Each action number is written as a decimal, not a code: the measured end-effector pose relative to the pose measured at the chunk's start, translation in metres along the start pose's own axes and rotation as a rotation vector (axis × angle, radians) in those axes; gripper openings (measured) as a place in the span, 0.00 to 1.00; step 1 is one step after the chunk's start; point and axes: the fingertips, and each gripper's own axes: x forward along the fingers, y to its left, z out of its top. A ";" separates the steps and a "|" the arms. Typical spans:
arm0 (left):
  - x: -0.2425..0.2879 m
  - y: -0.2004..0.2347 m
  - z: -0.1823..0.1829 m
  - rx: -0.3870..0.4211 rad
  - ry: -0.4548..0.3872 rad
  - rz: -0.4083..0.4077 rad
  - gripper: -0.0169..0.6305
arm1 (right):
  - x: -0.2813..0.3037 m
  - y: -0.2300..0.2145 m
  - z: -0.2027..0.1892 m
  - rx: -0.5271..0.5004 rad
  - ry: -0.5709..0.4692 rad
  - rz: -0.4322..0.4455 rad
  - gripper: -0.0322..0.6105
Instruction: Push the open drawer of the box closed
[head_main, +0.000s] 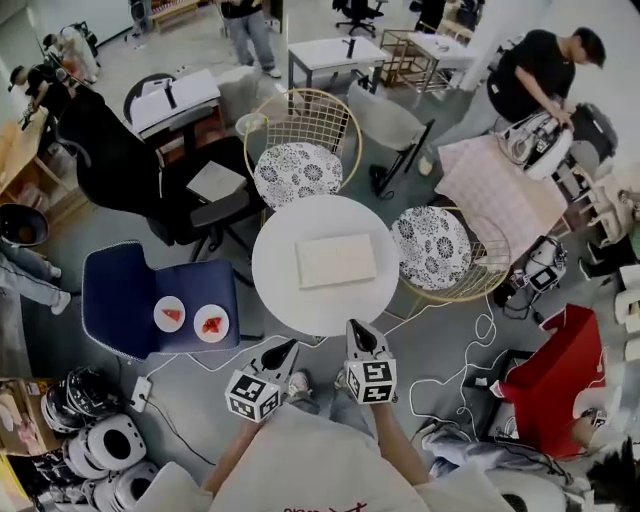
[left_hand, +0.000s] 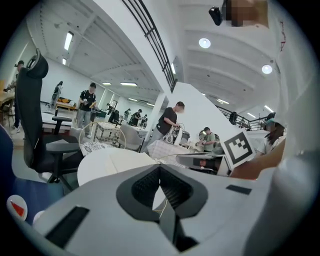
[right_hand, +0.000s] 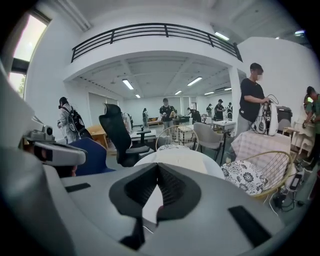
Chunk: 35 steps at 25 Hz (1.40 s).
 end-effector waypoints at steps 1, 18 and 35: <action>-0.001 -0.003 0.007 0.007 -0.010 -0.004 0.05 | -0.004 0.001 0.007 -0.001 -0.014 -0.005 0.07; -0.032 -0.032 0.044 0.094 -0.096 -0.014 0.05 | -0.071 0.032 0.057 -0.073 -0.177 -0.004 0.08; -0.093 -0.179 -0.025 0.138 -0.109 0.028 0.05 | -0.243 0.051 -0.030 -0.073 -0.197 0.065 0.07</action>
